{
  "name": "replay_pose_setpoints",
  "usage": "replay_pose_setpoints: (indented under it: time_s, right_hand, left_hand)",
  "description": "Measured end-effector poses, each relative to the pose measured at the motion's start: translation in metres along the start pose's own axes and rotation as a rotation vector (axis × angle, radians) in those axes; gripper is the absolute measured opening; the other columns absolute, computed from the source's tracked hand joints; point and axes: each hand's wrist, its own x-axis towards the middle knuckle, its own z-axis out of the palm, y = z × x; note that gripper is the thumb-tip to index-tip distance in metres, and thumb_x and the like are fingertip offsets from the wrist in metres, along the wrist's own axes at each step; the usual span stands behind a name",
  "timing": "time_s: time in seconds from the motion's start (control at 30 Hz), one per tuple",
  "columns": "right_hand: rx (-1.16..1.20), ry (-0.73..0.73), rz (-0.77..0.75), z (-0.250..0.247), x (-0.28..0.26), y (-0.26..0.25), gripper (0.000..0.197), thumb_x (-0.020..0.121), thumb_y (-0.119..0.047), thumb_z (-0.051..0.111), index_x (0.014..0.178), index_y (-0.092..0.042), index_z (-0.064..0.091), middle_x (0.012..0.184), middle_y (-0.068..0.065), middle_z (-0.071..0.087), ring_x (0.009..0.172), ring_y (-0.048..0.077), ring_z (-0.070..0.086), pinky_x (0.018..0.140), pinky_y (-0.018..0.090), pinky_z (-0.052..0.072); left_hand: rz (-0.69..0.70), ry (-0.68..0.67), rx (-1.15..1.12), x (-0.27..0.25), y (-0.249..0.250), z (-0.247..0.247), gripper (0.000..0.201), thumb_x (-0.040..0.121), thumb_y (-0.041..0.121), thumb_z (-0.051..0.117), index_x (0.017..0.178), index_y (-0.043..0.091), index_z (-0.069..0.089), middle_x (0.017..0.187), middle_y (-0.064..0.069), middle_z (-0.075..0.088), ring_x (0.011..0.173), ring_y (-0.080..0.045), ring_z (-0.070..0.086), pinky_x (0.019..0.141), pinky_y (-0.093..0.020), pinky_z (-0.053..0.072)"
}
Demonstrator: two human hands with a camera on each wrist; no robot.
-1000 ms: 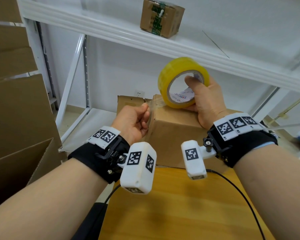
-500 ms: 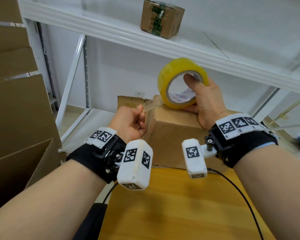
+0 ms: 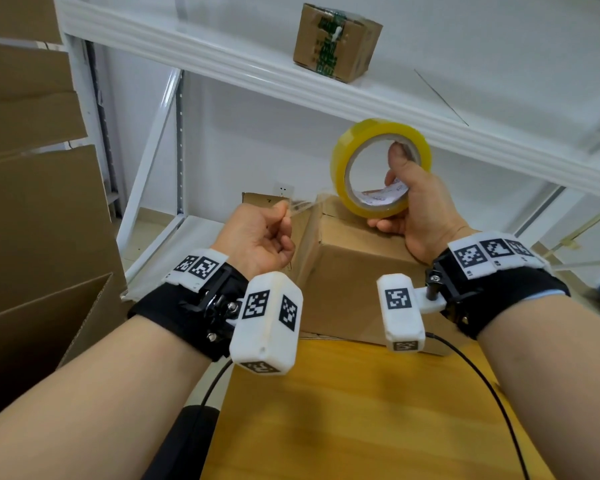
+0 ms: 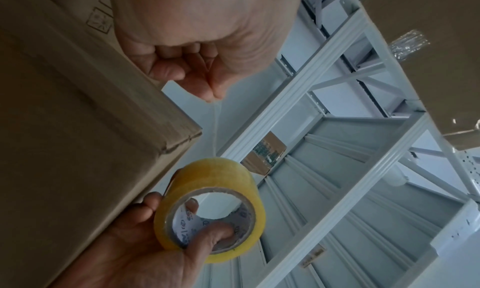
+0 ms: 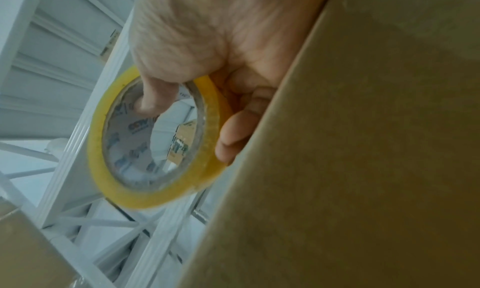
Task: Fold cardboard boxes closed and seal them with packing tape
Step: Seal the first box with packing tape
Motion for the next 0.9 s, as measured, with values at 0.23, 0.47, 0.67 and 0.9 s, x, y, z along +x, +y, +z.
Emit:
replay_pose_setpoints:
  time_s: [0.23,0.47,0.67,0.9]
  right_hand:
    - [-0.024,-0.167,-0.064,-0.005,0.000,0.001,0.055,0.068,-0.034,0.079,0.117,-0.016,0.062,0.084,-0.002,0.071,0.064,0.011,0.061,0.049,0.017,0.049]
    - [0.044,-0.189,-0.101,-0.006,-0.003,0.004,0.045,0.076,-0.046,0.069,0.112,-0.019,0.059,0.099,0.007,0.075,0.061,0.013,0.063,0.052,0.018,0.054]
    - [-0.008,-0.176,-0.184,-0.001,-0.008,0.002,0.061,0.072,-0.071,0.050,0.114,-0.027,0.047,0.101,0.014,0.075,0.058,0.018,0.062,0.050,0.023,0.055]
    - [-0.077,-0.213,-0.228,0.001,-0.012,0.003,0.060,0.073,-0.070,0.047,0.117,-0.029,0.047,0.101,0.012,0.075,0.064,0.016,0.067,0.052,0.023,0.054]
  left_hand:
    - [-0.066,0.013,-0.076,0.009,-0.009,-0.019,0.005,0.089,0.005,0.063,0.092,0.008,0.066,0.069,0.001,0.058,0.057,-0.006,0.053,0.063,-0.020,0.039]
    - [-0.004,-0.037,-0.107,0.007,-0.007,-0.015,0.008,0.089,0.007,0.065,0.097,0.009,0.067,0.070,0.000,0.061,0.060,-0.006,0.054,0.066,-0.020,0.040]
    - [-0.046,-0.031,-0.083,0.008,-0.023,-0.010,0.008,0.090,0.009,0.064,0.096,0.012,0.068,0.069,0.002,0.062,0.060,-0.005,0.056,0.062,-0.019,0.037]
    - [-0.055,-0.022,-0.087,0.008,-0.025,-0.018,0.008,0.089,0.010,0.066,0.095,0.014,0.068,0.071,0.004,0.063,0.059,-0.004,0.056,0.060,-0.018,0.031]
